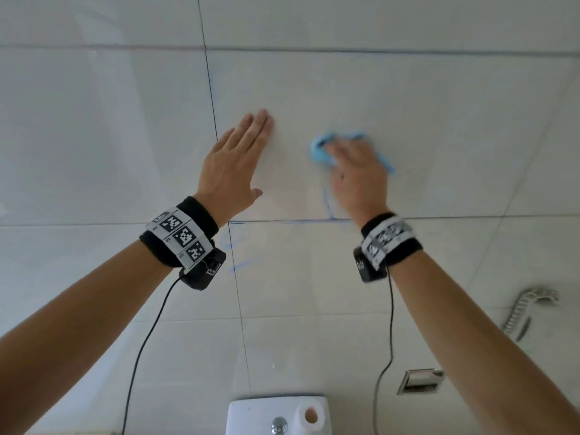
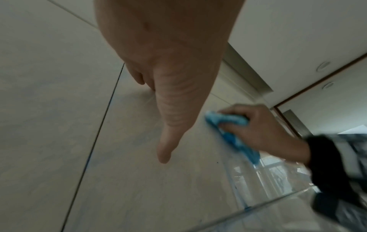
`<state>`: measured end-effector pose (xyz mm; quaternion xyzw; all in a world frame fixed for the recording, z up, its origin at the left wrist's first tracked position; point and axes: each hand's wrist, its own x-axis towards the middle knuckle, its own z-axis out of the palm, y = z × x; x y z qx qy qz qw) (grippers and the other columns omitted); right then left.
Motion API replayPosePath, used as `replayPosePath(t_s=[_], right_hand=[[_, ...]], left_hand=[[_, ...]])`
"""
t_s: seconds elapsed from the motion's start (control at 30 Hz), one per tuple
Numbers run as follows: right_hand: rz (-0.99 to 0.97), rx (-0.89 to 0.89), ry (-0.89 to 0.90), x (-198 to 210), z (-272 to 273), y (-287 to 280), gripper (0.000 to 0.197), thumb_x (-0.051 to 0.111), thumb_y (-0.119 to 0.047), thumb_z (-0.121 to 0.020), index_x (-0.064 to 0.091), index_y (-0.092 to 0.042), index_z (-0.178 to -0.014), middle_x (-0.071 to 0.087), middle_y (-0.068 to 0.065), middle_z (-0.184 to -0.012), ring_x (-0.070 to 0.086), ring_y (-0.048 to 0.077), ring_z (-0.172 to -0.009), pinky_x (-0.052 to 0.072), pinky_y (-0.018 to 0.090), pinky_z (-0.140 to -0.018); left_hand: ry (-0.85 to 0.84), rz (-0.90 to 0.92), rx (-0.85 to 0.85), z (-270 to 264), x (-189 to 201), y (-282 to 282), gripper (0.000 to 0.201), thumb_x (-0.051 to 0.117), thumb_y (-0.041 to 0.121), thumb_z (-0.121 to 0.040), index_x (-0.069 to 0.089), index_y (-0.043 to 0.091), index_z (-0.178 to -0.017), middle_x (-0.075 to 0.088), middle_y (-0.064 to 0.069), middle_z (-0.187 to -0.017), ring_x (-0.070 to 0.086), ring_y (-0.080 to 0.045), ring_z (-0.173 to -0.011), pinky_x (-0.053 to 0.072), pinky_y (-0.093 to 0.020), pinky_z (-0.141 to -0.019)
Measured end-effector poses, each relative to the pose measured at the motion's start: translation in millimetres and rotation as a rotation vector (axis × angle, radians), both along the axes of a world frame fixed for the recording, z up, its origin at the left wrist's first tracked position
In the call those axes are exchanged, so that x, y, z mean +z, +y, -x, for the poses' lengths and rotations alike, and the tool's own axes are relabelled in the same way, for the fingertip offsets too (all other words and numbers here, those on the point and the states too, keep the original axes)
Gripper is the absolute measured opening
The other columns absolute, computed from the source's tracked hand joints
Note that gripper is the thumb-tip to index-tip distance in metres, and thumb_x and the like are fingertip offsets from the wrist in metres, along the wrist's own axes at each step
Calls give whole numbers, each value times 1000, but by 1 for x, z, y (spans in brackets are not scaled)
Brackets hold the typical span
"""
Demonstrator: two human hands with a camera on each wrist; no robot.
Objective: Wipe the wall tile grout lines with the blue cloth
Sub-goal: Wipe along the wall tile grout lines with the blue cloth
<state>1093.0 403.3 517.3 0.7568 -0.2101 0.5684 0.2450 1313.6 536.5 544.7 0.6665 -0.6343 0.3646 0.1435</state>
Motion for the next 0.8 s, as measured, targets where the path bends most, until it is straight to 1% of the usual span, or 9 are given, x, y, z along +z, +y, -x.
replayPosePath(t_s=[0.1, 0.17, 0.27, 0.37, 0.47, 0.53, 0.7, 0.73, 0.8], right_hand=[[-97, -48, -267, 71, 5, -8, 35, 69, -6, -78, 75, -14, -112, 71, 5, -105, 61, 33, -95, 41, 33, -82], [-73, -58, -293, 85, 3, -11, 33, 69, -7, -79, 75, -14, -110, 70, 3, -103, 61, 30, -94, 41, 29, -80], [-23, -8, -229, 48, -2, -15, 36, 70, -2, -78, 75, -10, -113, 69, 9, -103, 56, 30, -100, 44, 37, -90], [-34, 61, -73, -34, -6, -9, 38, 69, 1, -80, 74, -9, -117, 71, 10, -110, 57, 31, -103, 45, 40, -93], [-53, 84, 145, -127, -2, 0, 35, 63, 4, -86, 74, -11, -116, 72, 7, -118, 65, 29, -102, 54, 42, -93], [-86, 81, 201, -161, 2, -1, 34, 68, 8, -85, 75, -10, -113, 73, 5, -121, 65, 26, -106, 56, 40, -94], [-101, 93, 316, -138, 17, 5, 38, 71, 7, -82, 73, -12, -115, 71, 3, -119, 62, 24, -107, 57, 41, -86], [-121, 93, 287, -129, 24, 6, 40, 69, 6, -82, 72, -12, -118, 70, 3, -118, 61, 25, -108, 56, 41, -86], [-205, 74, 79, -111, 40, 4, 43, 64, 4, -82, 71, -10, -122, 69, 6, -118, 56, 27, -110, 52, 38, -91]], left_hand=[[-8, 7, 20, -1, -3, -2, 137, 92, 35, -73, -5, 16, -167, -7, 2, -176, 2, -21, -162, 12, -38, -131], [-4, 11, 18, 0, -5, -4, 137, 93, 34, -72, -5, 15, -167, -7, 2, -176, 2, -21, -162, 13, -38, -131], [-1, 12, 20, 1, -6, -5, 137, 93, 36, -72, -4, 15, -167, -6, 1, -176, 2, -22, -162, 14, -39, -131], [1, 6, 31, 2, -6, -5, 136, 92, 36, -73, -4, 15, -167, -6, 1, -176, 2, -23, -162, 16, -40, -131], [3, -5, 52, 6, -7, -4, 136, 91, 34, -74, -6, 16, -167, -8, 1, -176, 2, -23, -162, 15, -40, -131], [13, -23, 61, 8, -8, -3, 135, 90, 34, -75, -8, 16, -167, -9, 1, -176, 0, -23, -162, 14, -40, -131], [35, -49, 76, 15, -6, 0, 133, 89, 32, -77, -8, 16, -167, -10, 1, -175, -1, -23, -162, 12, -39, -131], [42, -47, 80, 16, -6, 0, 133, 88, 31, -77, -8, 16, -167, -10, 1, -175, 0, -23, -162, 12, -39, -131], [45, -50, 85, 18, -7, 1, 132, 88, 31, -78, -8, 16, -167, -9, 1, -176, 0, -23, -162, 11, -38, -131]])
